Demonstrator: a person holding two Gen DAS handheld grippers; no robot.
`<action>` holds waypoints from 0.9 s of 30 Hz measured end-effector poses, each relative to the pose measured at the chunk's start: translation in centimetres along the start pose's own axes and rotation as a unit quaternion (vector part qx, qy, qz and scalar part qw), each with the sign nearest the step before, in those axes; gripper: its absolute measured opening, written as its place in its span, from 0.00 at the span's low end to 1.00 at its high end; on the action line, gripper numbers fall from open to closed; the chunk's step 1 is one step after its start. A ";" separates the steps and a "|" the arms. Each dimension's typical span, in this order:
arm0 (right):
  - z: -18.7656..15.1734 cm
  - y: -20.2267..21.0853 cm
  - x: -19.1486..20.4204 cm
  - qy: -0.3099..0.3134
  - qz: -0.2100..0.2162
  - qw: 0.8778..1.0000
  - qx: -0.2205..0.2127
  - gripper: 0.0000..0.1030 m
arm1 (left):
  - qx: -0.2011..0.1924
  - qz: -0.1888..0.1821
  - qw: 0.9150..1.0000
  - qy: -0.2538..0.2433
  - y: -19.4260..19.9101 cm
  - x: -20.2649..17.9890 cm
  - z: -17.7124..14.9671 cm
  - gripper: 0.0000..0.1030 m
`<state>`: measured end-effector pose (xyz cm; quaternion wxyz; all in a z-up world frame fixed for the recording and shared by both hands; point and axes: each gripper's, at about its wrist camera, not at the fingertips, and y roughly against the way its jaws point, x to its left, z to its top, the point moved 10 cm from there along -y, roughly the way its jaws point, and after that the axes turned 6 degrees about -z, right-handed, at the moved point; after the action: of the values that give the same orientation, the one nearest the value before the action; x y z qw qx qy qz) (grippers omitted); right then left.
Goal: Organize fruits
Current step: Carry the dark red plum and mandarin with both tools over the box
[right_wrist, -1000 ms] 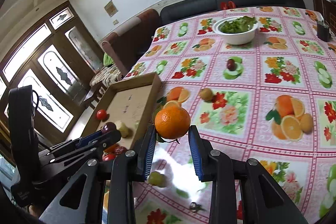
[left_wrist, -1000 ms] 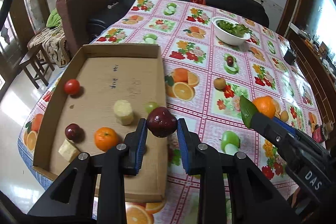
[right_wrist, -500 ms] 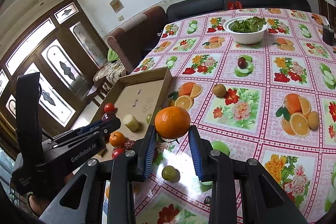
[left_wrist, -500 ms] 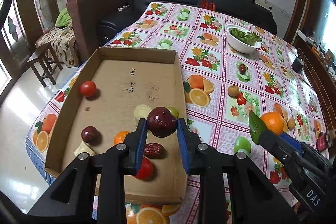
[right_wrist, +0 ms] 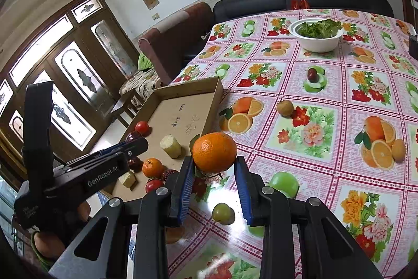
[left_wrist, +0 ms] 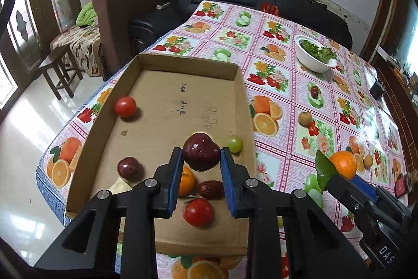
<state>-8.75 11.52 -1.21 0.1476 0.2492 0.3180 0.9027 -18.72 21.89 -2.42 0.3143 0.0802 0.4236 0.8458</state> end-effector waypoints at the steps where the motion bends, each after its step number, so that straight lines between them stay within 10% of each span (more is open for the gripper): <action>1: -0.1 -0.2 0.1 0.001 0.000 1.000 0.002 0.31 | 0.000 0.001 1.000 0.004 0.0 0.4 0.1 0.25; 27: 2.4 -6.4 4.7 0.031 0.031 0.998 0.033 0.31 | 0.020 0.014 0.997 0.079 -3.2 8.3 2.7 0.26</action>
<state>-10.72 19.52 -2.06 0.1011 0.2358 0.3437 0.9033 -22.69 30.01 -4.27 0.2659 0.0253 0.4631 0.8451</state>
